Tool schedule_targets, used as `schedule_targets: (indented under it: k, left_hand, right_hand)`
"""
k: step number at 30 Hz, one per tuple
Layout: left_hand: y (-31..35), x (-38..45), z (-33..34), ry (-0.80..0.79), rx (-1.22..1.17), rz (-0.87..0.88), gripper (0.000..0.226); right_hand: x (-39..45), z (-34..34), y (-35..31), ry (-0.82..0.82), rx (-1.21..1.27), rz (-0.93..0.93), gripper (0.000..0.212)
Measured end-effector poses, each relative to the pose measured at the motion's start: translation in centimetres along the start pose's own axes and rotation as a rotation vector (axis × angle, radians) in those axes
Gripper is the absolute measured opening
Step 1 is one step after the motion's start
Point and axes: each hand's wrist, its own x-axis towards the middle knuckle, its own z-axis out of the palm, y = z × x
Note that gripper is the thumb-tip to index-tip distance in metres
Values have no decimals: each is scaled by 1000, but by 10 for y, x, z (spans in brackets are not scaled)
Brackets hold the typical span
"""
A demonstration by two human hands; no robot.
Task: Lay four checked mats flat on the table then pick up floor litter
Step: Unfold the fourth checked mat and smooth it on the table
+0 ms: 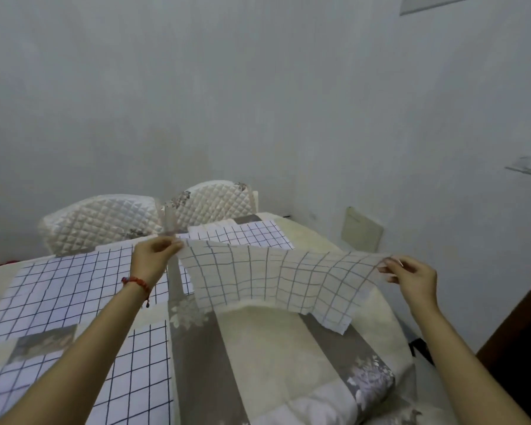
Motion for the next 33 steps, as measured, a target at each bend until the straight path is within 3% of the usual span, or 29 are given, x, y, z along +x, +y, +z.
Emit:
schedule_targets:
  k: [2, 5, 8, 14, 22, 29, 33]
  left_hand:
    - [-20, -19, -3, -30, 26, -3, 6]
    - [-50, -49, -2, -80, 95, -13, 20]
    - [-81, -77, 4, -138, 171, -72, 7]
    - [-123, -115, 14, -224, 254, -214, 12]
    - [-151, -158, 18, -208, 194, -495, 13]
    - [-160, -183, 48, 15, 120, -745, 25]
    - [-156, -202, 69, 183, 186, -793, 12]
  right_hand:
    - [-14, -5, 23, -16, 25, 58, 13]
    - [-33, -10, 55, -12, 17, 150, 25]
    - [-45, -15, 84, 1, -9, 260, 34]
    - [-66, -16, 123, -78, -131, 493, 34]
    - [-67, -10, 141, -128, -204, 624, 35]
    - [-22, -19, 181, -334, -299, 723, 32]
    - [6, -25, 198, -486, -324, 727, 29]
